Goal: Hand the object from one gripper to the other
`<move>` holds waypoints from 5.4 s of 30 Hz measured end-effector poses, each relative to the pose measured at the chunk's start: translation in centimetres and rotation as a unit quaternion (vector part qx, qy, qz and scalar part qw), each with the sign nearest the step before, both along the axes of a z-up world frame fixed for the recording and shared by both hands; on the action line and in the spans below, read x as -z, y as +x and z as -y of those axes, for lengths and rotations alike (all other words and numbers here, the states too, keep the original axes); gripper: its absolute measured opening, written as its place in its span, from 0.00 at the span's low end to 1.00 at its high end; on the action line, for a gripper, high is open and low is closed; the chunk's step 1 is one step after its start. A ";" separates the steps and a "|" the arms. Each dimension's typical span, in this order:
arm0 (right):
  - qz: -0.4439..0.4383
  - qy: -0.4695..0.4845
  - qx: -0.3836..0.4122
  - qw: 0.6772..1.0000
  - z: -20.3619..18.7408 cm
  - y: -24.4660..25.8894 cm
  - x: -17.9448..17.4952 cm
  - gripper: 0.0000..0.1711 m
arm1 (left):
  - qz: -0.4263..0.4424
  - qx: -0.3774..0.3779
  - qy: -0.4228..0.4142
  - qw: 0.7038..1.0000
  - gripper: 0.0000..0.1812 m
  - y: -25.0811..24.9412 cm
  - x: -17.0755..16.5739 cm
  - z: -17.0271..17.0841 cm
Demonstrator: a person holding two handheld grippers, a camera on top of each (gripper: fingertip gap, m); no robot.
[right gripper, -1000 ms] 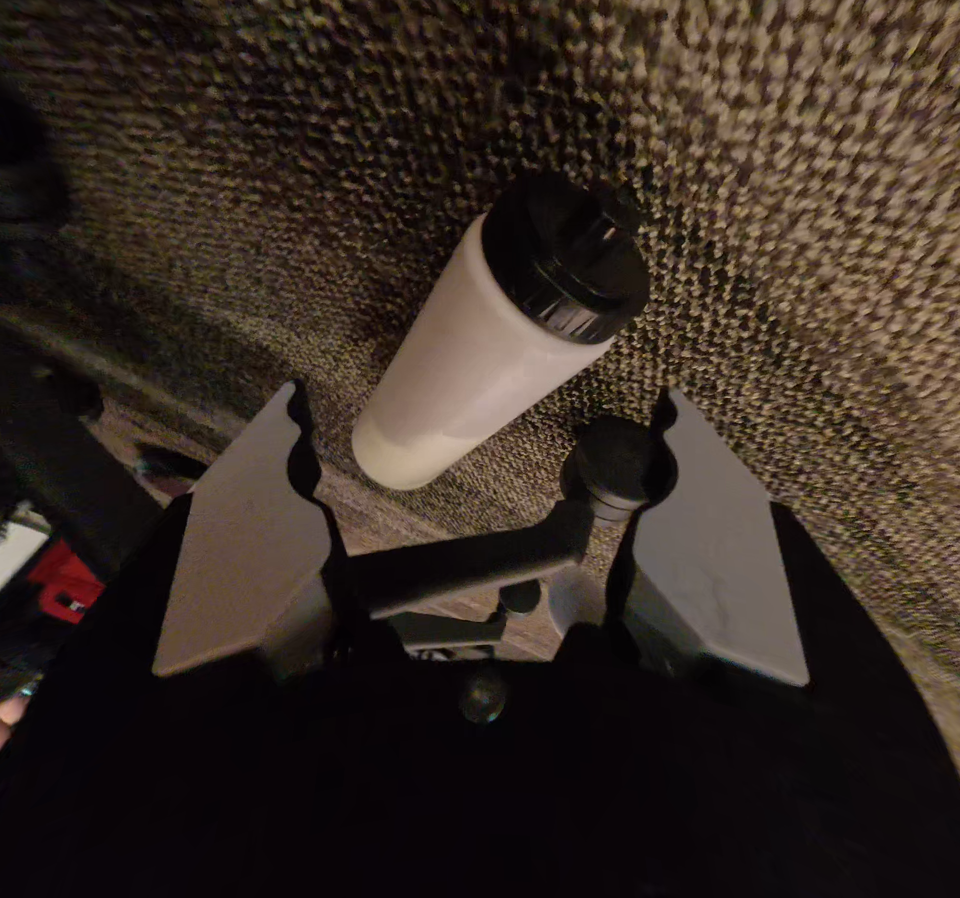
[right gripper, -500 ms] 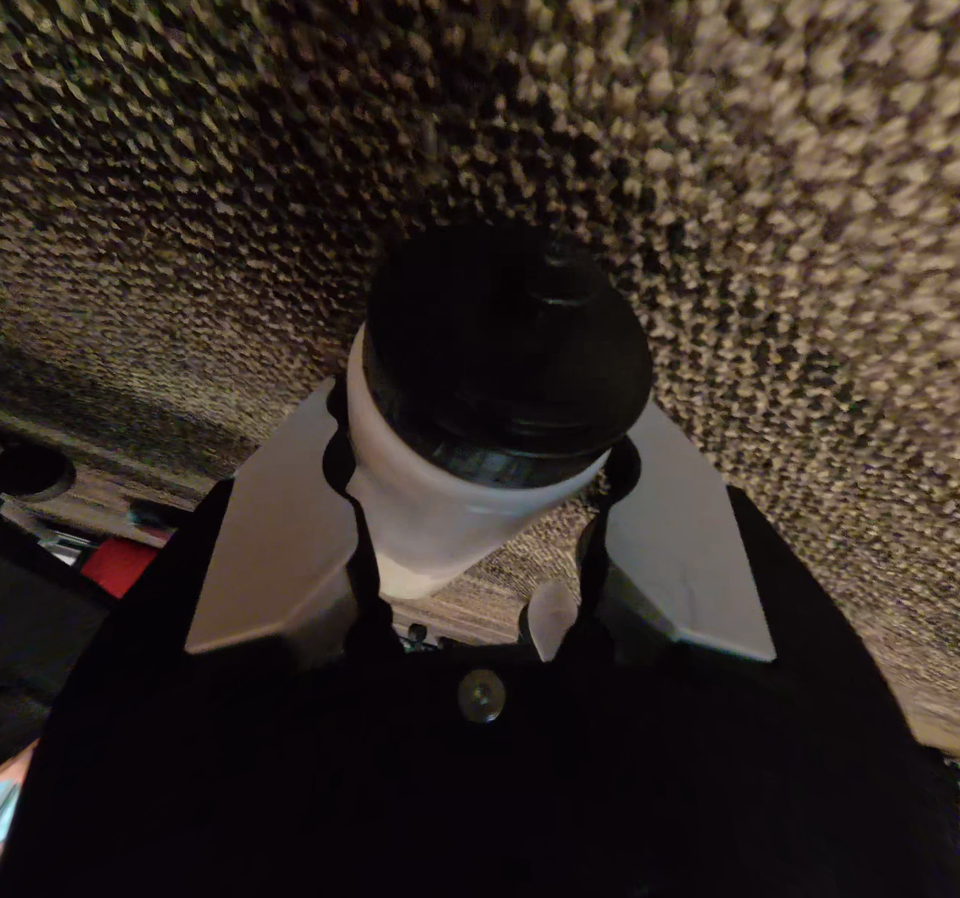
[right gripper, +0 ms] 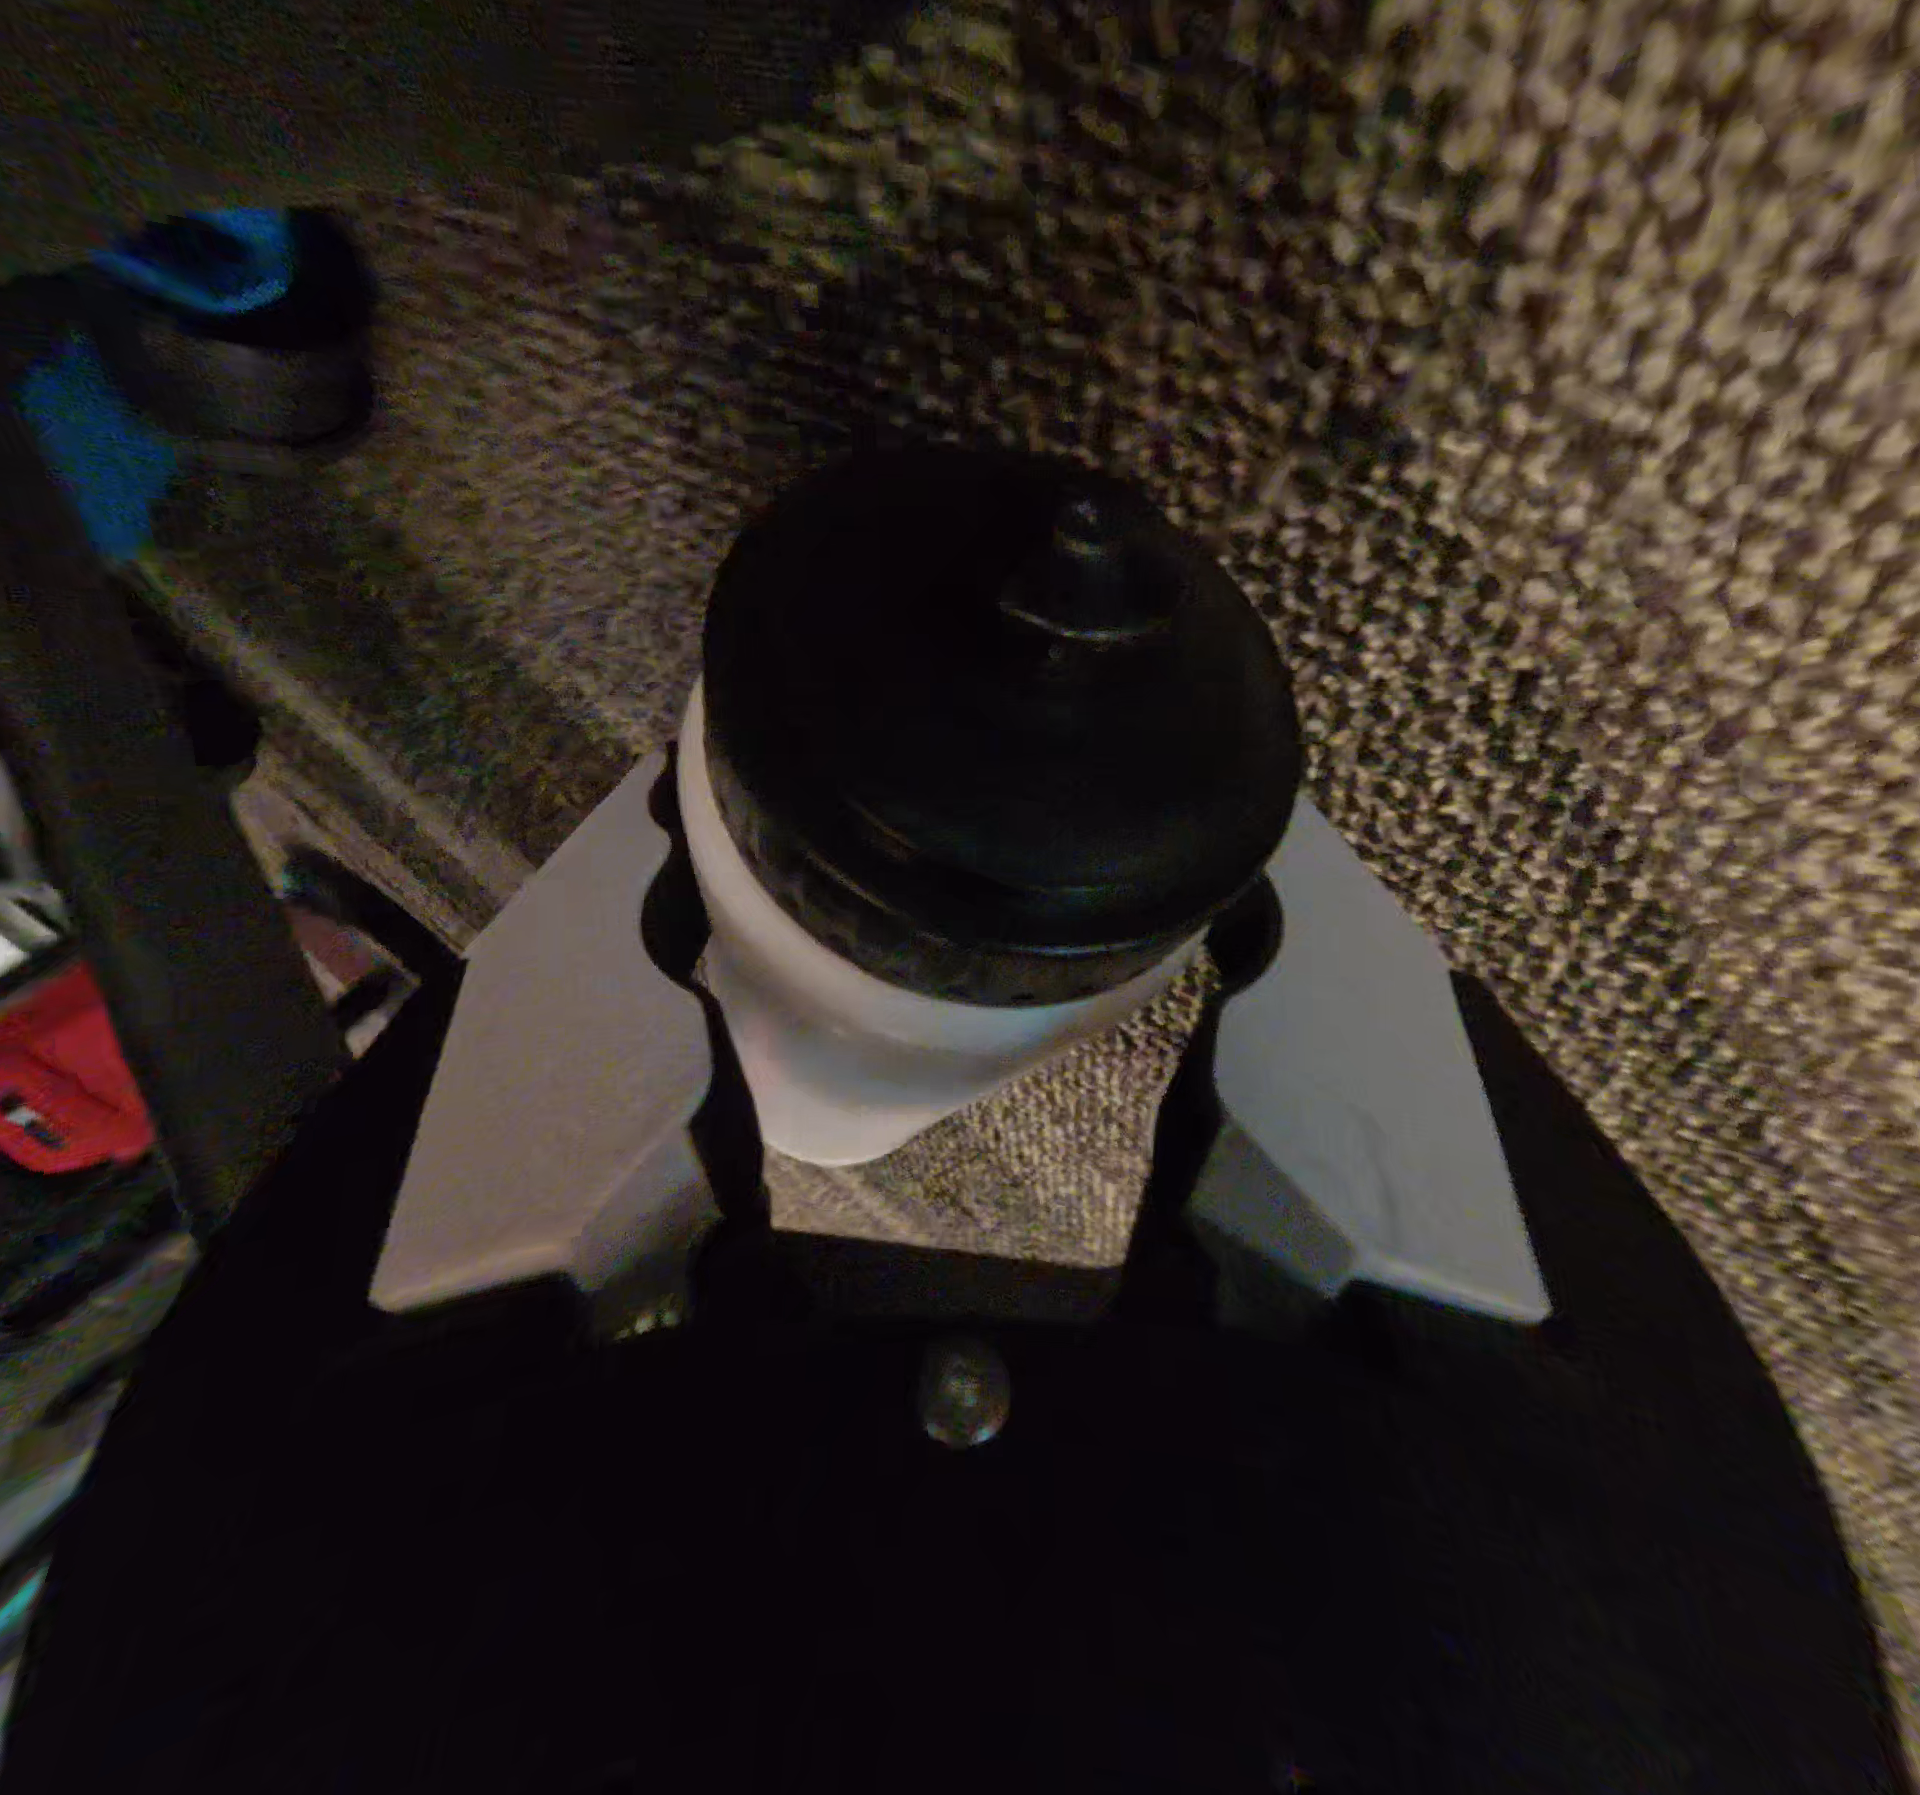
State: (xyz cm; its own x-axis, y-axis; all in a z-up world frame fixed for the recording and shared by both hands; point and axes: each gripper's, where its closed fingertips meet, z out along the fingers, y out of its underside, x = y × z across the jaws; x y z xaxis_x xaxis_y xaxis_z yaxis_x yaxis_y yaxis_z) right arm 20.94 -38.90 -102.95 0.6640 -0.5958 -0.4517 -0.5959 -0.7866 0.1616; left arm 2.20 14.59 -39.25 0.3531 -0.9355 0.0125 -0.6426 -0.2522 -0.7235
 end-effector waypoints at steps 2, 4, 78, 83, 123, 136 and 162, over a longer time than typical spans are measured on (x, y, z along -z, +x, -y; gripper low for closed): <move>0.015 0.049 -0.035 0.998 -1.5 -0.1 -2.9 0.58 | -0.002 0.002 0.003 1.000 0.24 0.0 0.0 0.1; 0.039 0.105 -0.071 0.991 -3.5 0.4 -7.2 0.58 | -0.005 0.005 0.009 1.000 0.25 0.0 0.1 0.1; -0.059 0.852 -0.366 0.371 -58.9 -17.0 -97.1 0.55 | 0.165 0.096 -0.104 0.976 0.45 1.9 -6.2 -2.5; -0.075 0.847 -0.375 0.370 -58.7 -20.5 -97.1 0.56 | 0.274 0.066 -0.067 0.957 0.46 -0.7 -12.0 -4.9; -0.247 0.854 -0.128 0.439 -64.3 -22.8 -97.3 0.55 | 0.615 -0.039 0.017 0.787 0.53 -8.9 -24.3 -8.7; -0.253 0.830 -0.221 0.445 -63.9 -25.0 -94.8 0.53 | 0.628 -0.050 0.054 0.774 0.52 -13.1 -26.0 -9.5; -0.180 0.645 -0.532 0.518 -62.4 -32.0 -78.5 0.35 | 0.492 -0.166 0.087 0.850 0.00 -14.3 -20.5 -13.4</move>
